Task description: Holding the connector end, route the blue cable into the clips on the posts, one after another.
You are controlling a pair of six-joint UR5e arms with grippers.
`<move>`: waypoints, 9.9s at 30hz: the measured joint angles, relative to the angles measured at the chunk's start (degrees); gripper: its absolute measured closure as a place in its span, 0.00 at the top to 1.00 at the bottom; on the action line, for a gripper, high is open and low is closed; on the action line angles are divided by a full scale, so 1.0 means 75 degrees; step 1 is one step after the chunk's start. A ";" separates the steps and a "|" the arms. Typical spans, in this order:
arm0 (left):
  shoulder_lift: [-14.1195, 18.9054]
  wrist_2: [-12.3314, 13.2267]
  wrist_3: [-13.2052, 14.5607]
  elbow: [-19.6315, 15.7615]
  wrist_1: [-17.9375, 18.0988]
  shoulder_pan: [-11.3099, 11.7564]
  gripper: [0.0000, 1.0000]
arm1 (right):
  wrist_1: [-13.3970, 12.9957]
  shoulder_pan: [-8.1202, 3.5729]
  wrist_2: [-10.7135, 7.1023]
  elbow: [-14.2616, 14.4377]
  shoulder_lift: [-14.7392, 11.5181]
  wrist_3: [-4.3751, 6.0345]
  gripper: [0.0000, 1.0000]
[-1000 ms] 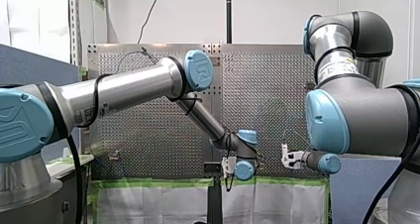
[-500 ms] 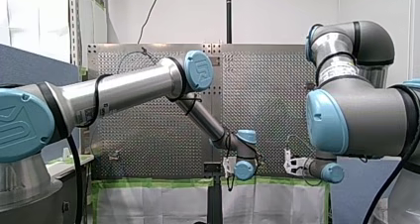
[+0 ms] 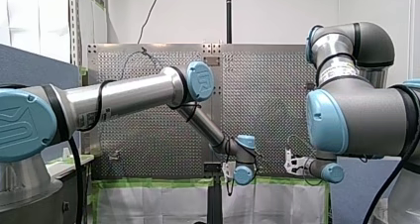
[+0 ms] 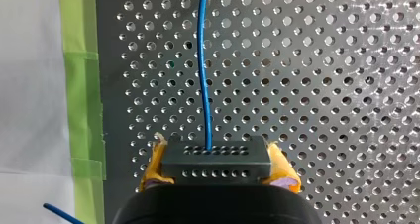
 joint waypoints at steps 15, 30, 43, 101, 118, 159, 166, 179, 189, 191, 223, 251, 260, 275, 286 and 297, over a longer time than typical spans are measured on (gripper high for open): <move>0.0100 0.0012 0.0018 0.0057 -0.0008 0.0000 0.00 | 0.0319 0.0005 -0.0001 -0.0422 0.0005 0.0038 0.00; 0.0118 0.0397 0.0005 0.0063 -0.0143 0.0265 0.00 | 0.0286 0.0038 -0.0066 -0.0501 0.0016 0.0155 0.00; 0.0051 0.0637 -0.0221 0.0490 -0.0433 0.0309 0.00 | 0.0316 0.0083 -0.0077 -0.0647 0.0183 0.0207 0.00; -0.0220 0.1139 -0.1040 0.0734 -0.0063 0.0652 0.00 | 0.0567 0.0154 -0.0028 -0.1463 0.0494 0.0397 0.00; -0.0224 0.1372 -0.1237 0.0971 -0.0073 0.0816 0.00 | 0.1191 0.0194 0.0509 -0.2328 0.0897 0.0099 0.00; -0.0112 0.0976 0.0700 0.1151 -0.1377 0.0757 0.88 | 0.1575 0.0391 0.0242 -0.2902 0.0902 0.0140 0.00; -0.0109 0.0727 0.0864 0.1150 -0.1631 0.0676 0.99 | 0.1589 0.0412 0.0234 -0.2903 0.0906 0.0145 0.00; 0.0045 0.0981 0.0555 0.1142 -0.2647 0.0567 0.99 | 0.1630 0.0440 0.0198 -0.2902 0.0912 0.0142 0.00; 0.0128 0.0985 0.0512 0.0797 -0.2905 0.0457 0.99 | 0.1644 0.0445 0.0188 -0.2903 0.0913 0.0150 0.00; 0.0211 0.0976 0.0512 0.0654 -0.2802 0.0438 0.99 | 0.1646 0.0445 0.0188 -0.2902 0.0914 0.0152 0.00; 0.0797 0.0815 0.0494 -0.0382 -0.1799 -0.0051 0.99 | 0.1709 0.0462 0.0175 -0.2902 0.0915 0.0153 0.00; 0.0803 0.0267 0.1131 -0.0381 -0.1690 -0.0200 0.99 | 0.1730 0.0482 0.0098 -0.2902 0.0917 0.0168 0.00; 0.0805 0.0377 0.1092 -0.0381 -0.1409 -0.0262 0.99 | 0.1737 0.0481 0.0105 -0.2902 0.0916 0.0187 0.00; 0.0811 0.0309 0.1028 -0.0376 -0.1425 -0.0251 0.99 | 0.1751 0.0480 0.0104 -0.2902 0.0919 0.0188 0.00; 0.0807 0.0121 0.0907 -0.0379 -0.1407 -0.0263 0.99 | 0.1765 0.0489 0.0095 -0.2902 0.0920 0.0188 0.00; 0.0808 0.0059 0.0883 -0.0378 -0.1423 -0.0260 0.99 | 0.1773 0.0489 0.0094 -0.2902 0.0920 0.0181 0.00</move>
